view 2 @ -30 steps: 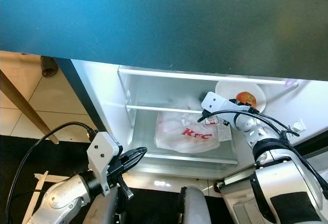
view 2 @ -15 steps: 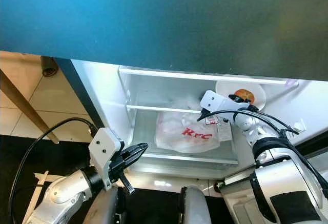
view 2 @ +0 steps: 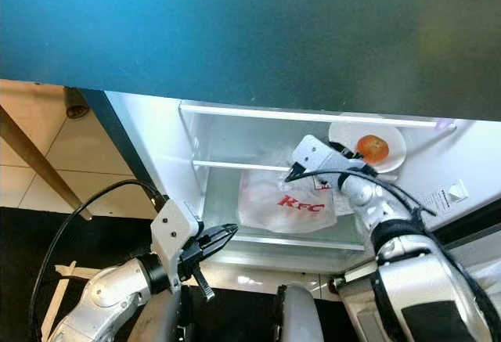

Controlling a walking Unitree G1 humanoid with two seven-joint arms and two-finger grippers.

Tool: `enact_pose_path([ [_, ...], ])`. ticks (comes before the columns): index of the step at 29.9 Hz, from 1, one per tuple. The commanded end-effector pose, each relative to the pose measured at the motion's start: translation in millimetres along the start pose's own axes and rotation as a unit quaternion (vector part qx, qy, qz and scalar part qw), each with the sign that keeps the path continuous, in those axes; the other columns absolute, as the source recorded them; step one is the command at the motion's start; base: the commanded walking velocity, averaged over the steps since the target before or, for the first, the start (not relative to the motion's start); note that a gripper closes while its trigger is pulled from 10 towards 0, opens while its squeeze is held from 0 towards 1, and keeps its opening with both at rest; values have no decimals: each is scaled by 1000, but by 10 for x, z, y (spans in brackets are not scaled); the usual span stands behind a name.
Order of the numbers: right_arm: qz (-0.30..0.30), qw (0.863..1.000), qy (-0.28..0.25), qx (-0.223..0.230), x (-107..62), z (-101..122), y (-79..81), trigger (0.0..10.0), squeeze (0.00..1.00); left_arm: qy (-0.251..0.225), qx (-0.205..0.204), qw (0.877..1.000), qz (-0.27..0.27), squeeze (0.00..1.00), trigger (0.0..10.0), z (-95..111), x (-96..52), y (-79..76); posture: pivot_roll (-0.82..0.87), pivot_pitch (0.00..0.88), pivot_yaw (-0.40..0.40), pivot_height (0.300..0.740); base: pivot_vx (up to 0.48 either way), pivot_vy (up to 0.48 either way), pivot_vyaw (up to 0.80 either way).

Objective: Restocking fridge

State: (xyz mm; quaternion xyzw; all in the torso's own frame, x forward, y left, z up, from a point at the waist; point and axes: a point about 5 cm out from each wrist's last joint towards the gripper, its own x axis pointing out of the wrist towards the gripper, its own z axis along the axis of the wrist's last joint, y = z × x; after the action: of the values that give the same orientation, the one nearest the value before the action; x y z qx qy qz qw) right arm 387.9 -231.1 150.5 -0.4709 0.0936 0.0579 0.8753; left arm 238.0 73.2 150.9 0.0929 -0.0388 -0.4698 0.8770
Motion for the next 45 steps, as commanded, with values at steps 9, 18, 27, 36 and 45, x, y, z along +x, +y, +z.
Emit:
enact_pose_path([
  [9,92,995,-2,42,-126,-166,641,10000,0,34,-28,998,33,0,10000,-293,-104,5,31,239,-9,618,0,0,0],
  [18,177,968,71,163,-512,-478,1556,10000,0,180,-55,966,176,0,10000,-1065,-320,159,-37,123,-2,618,0,0,0],
  [27,161,904,205,338,-884,-848,1985,10000,0,292,-117,920,236,0,10000,-1667,-642,29,-51,76,7,618,0,0,0],
  [36,149,834,314,429,-1332,-1138,2354,10000,0,360,-202,841,351,0,10000,-2108,-989,-118,-60,47,8,618,0,0,0],
  [45,126,829,331,432,-1434,-1237,2370,10000,0,363,-240,833,342,0,10000,-2182,-984,-128,-59,37,27,618,0,0,0],
])
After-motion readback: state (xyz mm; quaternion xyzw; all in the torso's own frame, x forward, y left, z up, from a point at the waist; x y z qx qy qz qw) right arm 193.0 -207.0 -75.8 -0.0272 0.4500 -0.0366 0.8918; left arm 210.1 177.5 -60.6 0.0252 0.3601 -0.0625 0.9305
